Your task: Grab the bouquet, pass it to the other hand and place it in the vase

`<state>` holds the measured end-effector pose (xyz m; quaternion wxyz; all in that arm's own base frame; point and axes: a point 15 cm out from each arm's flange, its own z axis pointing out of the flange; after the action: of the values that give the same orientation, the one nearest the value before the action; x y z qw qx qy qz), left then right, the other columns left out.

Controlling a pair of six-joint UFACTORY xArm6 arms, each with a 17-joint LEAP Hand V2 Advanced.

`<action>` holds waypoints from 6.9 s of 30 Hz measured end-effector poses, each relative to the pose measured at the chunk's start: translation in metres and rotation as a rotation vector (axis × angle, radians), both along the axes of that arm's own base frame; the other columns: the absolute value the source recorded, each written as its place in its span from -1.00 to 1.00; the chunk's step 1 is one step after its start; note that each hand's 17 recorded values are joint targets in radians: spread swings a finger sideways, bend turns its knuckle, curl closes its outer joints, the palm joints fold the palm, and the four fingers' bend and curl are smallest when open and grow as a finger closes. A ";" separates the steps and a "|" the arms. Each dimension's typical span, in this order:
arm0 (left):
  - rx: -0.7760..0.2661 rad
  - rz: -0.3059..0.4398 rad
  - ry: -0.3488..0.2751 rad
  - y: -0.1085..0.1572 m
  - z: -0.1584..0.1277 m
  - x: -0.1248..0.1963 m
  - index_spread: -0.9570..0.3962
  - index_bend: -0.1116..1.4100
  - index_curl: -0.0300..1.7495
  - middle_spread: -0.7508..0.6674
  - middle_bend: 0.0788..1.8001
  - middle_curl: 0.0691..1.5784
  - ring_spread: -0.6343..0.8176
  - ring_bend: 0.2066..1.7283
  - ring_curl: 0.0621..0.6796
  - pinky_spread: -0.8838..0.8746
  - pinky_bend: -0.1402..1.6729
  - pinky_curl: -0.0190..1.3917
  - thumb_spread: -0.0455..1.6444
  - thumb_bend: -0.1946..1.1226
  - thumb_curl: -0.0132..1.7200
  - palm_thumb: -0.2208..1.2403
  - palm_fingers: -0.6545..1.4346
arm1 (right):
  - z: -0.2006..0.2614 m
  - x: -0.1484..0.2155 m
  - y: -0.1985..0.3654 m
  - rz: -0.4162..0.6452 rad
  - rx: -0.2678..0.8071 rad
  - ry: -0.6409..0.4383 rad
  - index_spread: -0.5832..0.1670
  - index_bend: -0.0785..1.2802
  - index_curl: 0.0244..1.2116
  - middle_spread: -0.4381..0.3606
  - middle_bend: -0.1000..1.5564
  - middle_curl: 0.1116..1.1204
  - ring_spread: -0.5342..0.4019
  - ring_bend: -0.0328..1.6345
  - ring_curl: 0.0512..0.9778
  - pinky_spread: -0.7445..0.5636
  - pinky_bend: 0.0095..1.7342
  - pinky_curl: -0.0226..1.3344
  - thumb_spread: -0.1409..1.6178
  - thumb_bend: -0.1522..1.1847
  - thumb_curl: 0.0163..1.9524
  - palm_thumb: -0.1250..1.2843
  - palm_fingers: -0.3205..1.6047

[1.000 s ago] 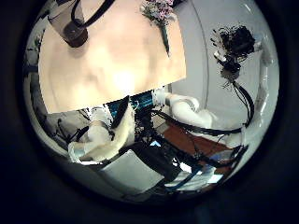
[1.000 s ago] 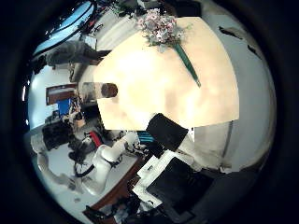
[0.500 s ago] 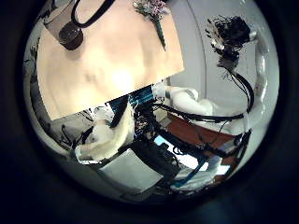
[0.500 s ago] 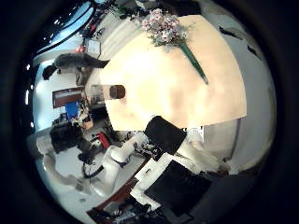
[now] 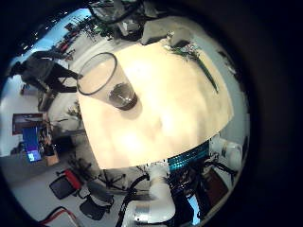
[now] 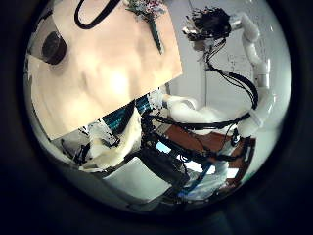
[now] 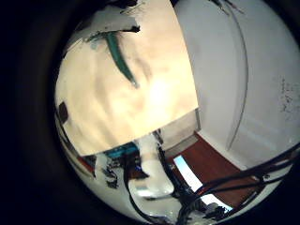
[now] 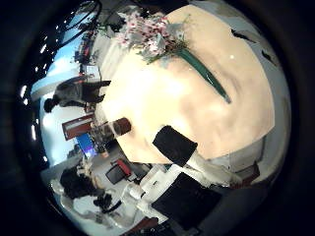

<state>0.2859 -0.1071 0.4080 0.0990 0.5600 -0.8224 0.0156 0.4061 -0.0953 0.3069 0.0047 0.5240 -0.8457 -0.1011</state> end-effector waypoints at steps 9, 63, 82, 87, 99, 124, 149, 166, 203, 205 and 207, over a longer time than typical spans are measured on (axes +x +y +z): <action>0.003 -0.018 0.001 0.000 -0.002 0.003 0.43 -0.62 -0.57 0.40 -0.87 -0.66 0.54 -0.61 -0.57 0.60 -0.37 -0.75 0.31 -0.74 -0.59 -0.13 -0.24 | -0.110 0.035 -0.015 -0.049 0.015 0.098 0.24 -0.62 -0.45 0.15 -0.23 -0.39 -0.07 0.30 -0.61 0.35 0.09 -0.97 0.39 -0.81 -0.64 -0.21 -0.30; 0.023 -0.038 0.003 0.012 0.000 -0.005 0.43 -0.62 -0.57 0.40 -0.87 -0.66 0.54 -0.63 -0.55 0.60 -0.37 -0.75 0.31 -0.74 -0.60 -0.14 -0.24 | -0.180 0.013 -0.025 -0.077 -0.013 0.206 0.19 -0.60 -0.31 0.03 -0.13 -0.21 -0.17 0.32 -0.48 0.29 0.01 -0.98 0.39 -0.81 -0.65 -0.19 -0.24; 0.025 -0.031 0.004 0.013 0.001 -0.009 0.43 -0.62 -0.57 0.40 -0.87 -0.66 0.54 -0.63 -0.54 0.60 -0.37 -0.75 0.31 -0.74 -0.60 -0.14 -0.24 | -0.196 0.019 -0.024 -0.041 -0.093 0.223 0.11 -0.60 -0.27 -0.08 -0.08 -0.13 -0.26 0.38 -0.42 0.24 0.00 -0.98 0.38 -0.80 -0.64 -0.15 -0.18; 0.025 -0.030 0.005 0.012 0.001 -0.009 0.44 -0.62 -0.57 0.40 -0.87 -0.66 0.54 -0.63 -0.54 0.60 -0.37 -0.75 0.31 -0.74 -0.60 -0.14 -0.24 | -0.201 0.018 -0.025 -0.039 -0.095 0.234 0.02 -0.59 -0.24 -0.18 -0.02 -0.08 -0.33 0.43 -0.37 0.15 0.00 -0.98 0.37 -0.80 -0.63 -0.10 -0.07; 0.026 -0.027 0.010 0.013 0.000 -0.010 0.44 -0.62 -0.57 0.41 -0.87 -0.66 0.54 -0.63 -0.54 0.60 -0.37 -0.75 0.31 -0.74 -0.60 -0.14 -0.24 | -0.202 0.011 -0.039 -0.010 -0.164 0.263 -0.51 -0.51 -0.06 -0.55 0.10 0.10 -0.47 0.51 -0.22 -0.51 0.37 -0.80 0.30 -0.79 -0.58 0.16 0.50; 0.026 -0.026 0.003 0.014 0.004 -0.016 0.44 -0.62 -0.57 0.40 -0.87 -0.66 0.54 -0.63 -0.54 0.60 -0.37 -0.75 0.31 -0.74 -0.60 -0.14 -0.24 | -0.114 0.037 -0.100 0.000 -0.354 0.041 -0.48 0.53 0.72 -0.37 0.65 0.54 -0.29 0.76 0.23 -0.17 0.74 -0.33 0.23 -0.62 -0.34 0.84 0.53; 0.007 -0.018 -0.012 0.000 0.016 -0.017 0.44 -0.62 -0.56 0.39 -0.87 -0.66 0.54 -0.62 -0.54 0.58 -0.37 -0.76 0.31 -0.74 -0.60 -0.14 -0.23 | 0.090 -0.021 -0.128 -0.062 -0.036 -0.315 -0.21 0.65 0.68 -0.23 0.75 0.39 -0.25 0.81 0.30 -0.15 0.64 -0.13 0.18 -0.70 -0.07 0.85 0.52; -0.171 0.069 0.059 -0.016 0.020 0.012 0.43 -0.61 -0.56 0.31 -0.86 -0.63 0.47 -0.61 -0.57 0.54 -0.39 -0.78 0.32 -0.74 -0.59 -0.14 -0.14 | 0.172 -0.012 -0.089 -0.042 0.383 -0.620 -0.15 0.69 0.63 -0.19 0.78 0.31 -0.24 0.82 0.30 -0.15 0.57 0.00 0.16 -0.73 0.06 0.86 0.53; -0.999 0.223 0.028 -0.065 0.170 0.090 0.48 -0.64 -0.56 0.28 -0.86 -0.57 0.37 -0.57 -0.60 0.44 -0.36 -0.82 0.33 -0.75 -0.61 -0.27 -0.11 | 0.211 0.025 0.038 0.425 1.250 -0.882 -0.08 0.76 0.55 -0.17 0.81 0.24 -0.22 0.84 0.27 -0.18 0.46 0.22 0.14 -0.78 0.25 0.88 0.53; -1.064 0.226 0.047 -0.070 0.175 0.092 0.50 -0.64 -0.56 0.31 -0.87 -0.58 0.40 -0.56 -0.60 0.45 -0.34 -0.82 0.32 -0.75 -0.61 -0.29 -0.14 | 0.208 0.022 0.047 0.448 1.277 -0.869 -0.08 0.76 0.55 -0.17 0.81 0.24 -0.22 0.84 0.27 -0.18 0.45 0.23 0.14 -0.78 0.26 0.88 0.53; -1.127 0.235 0.061 -0.073 0.180 0.094 0.51 -0.64 -0.57 0.33 -0.87 -0.58 0.41 -0.56 -0.59 0.46 -0.33 -0.82 0.31 -0.75 -0.61 -0.31 -0.16 | 0.210 0.019 0.057 0.467 1.314 -0.871 -0.08 0.76 0.54 -0.17 0.81 0.24 -0.22 0.84 0.27 -0.18 0.45 0.24 0.14 -0.78 0.26 0.88 0.53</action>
<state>0.3800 -0.1801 0.5876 0.4033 0.5088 -0.6161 0.4459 0.4248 -0.0385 0.5168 -0.6109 0.5745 -0.4092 -0.3595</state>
